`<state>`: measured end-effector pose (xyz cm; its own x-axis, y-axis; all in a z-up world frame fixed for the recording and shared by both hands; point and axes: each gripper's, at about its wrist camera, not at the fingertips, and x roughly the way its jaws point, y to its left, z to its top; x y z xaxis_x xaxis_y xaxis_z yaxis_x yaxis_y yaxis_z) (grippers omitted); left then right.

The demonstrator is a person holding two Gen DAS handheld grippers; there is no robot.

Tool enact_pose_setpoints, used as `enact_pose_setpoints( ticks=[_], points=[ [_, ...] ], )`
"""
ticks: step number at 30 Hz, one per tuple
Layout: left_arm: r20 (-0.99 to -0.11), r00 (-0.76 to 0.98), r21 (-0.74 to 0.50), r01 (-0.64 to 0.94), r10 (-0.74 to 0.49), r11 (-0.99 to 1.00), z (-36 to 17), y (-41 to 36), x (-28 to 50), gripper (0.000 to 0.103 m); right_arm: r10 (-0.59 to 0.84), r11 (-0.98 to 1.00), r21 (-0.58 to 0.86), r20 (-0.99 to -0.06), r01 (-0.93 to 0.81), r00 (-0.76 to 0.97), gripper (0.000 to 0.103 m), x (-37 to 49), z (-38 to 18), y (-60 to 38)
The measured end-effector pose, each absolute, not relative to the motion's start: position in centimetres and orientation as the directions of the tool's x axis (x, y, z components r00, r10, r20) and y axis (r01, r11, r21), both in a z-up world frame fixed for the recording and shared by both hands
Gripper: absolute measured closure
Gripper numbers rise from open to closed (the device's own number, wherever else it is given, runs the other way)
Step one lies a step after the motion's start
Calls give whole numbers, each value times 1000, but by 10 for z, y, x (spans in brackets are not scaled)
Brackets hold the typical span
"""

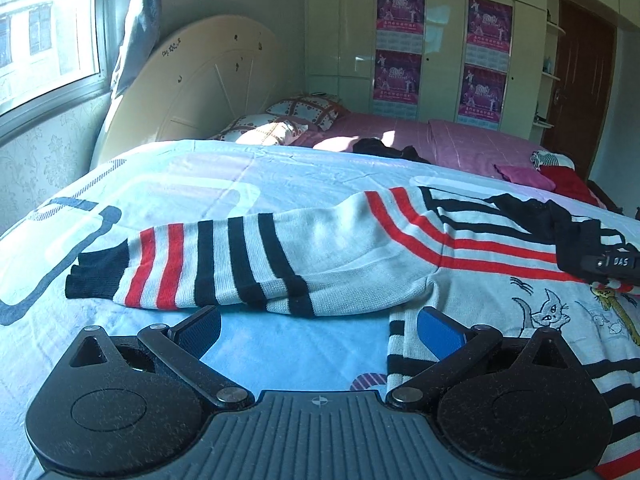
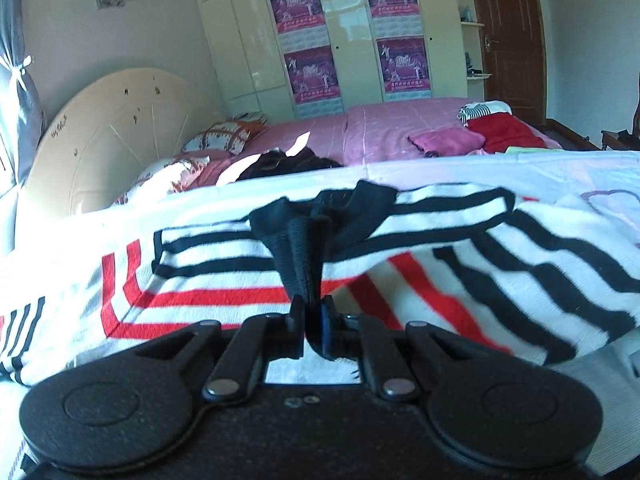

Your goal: Fold small clothes

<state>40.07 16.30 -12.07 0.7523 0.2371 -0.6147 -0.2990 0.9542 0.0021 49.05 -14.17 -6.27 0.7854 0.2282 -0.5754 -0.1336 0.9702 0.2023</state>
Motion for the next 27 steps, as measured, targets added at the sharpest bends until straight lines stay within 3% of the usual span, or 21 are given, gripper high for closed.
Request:
enact_pose_setpoints(
  ticks=[3, 6, 10, 15, 17, 21, 27],
  points=[
    [-627, 744, -13, -305, 230, 952, -126, 167, 402, 0, 320, 947, 204, -600, -246, 733, 64, 484, -72, -115],
    [-633, 752, -53, -278, 184, 959, -129, 162, 409, 0, 333, 941, 136, -531, -310, 779, 68, 452, -57, -116],
    [-626, 779, -165, -156, 19, 974, -128, 125, 428, 0, 218, 976, 121, -460, -182, 861, 71, 422, -35, -165],
    [-622, 754, -336, -16, -209, 942, -136, 55, 463, 1, 90, 991, 128, -460, -34, 883, 70, 405, -24, -239],
    [-623, 733, -386, 17, -274, 922, -143, 28, 476, 38, 63, 991, 131, -461, -2, 885, 70, 403, -24, -260],
    [-631, 686, -508, -11, -363, 861, -164, -5, 500, 41, 43, 991, 132, -459, 20, 888, 69, 399, -24, -288],
    [-604, 704, -622, -124, -373, 773, -185, -6, 522, 41, 20, 986, 157, -467, 61, 884, 69, 402, -30, -321]
  ],
)
